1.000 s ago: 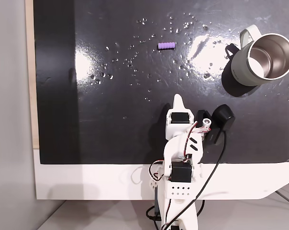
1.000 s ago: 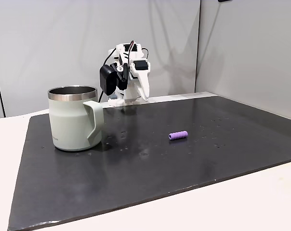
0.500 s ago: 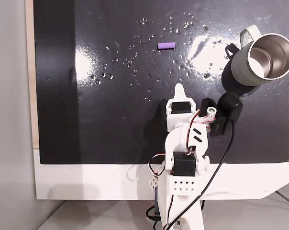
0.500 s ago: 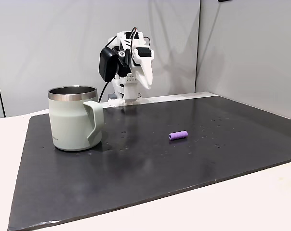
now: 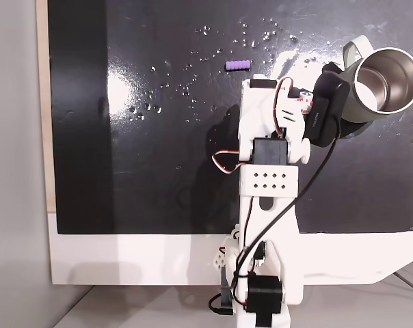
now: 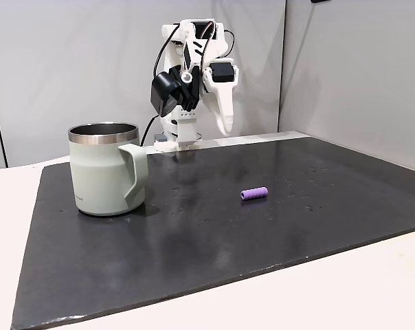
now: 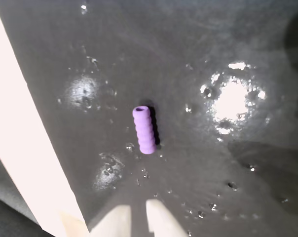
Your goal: Grasp a pengrip and put it in the cup.
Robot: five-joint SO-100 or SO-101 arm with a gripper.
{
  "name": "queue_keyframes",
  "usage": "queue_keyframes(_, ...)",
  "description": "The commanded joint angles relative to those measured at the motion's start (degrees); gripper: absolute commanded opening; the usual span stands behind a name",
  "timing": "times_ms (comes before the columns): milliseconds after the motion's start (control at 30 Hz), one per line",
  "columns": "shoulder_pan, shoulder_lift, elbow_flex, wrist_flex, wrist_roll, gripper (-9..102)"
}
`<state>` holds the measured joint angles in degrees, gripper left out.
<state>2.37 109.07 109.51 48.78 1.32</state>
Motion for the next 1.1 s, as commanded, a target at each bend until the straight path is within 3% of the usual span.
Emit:
queue_keyframes(0, -0.3, -6.9, -10.5, 3.9, 2.2, 1)
queue_keyframes(133, 0.0, -17.1, -19.3, 9.7, 5.3, 7)
queue_keyframes(367, -0.6, -26.1, -27.2, 12.7, 8.2, 20)
queue_keyframes(1067, -4.0, -45.5, -50.0, 21.8, 12.9, 20)
